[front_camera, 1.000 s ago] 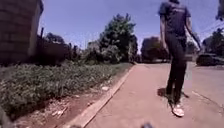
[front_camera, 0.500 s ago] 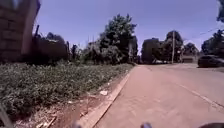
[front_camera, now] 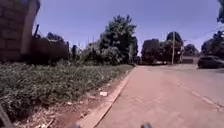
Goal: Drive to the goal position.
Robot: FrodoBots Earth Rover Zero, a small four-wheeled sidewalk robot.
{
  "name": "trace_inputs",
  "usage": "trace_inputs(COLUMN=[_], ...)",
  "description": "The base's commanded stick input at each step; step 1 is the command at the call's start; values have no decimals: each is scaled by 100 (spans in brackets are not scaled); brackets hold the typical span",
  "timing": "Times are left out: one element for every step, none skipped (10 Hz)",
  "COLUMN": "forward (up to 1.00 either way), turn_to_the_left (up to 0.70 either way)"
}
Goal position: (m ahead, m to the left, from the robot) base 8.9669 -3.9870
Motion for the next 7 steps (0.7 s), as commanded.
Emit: trace_inputs(forward=[70,70,70,70,70,70,70], turn_to_the_left=[-35,-35,-35,-35,-35,-35,-35])
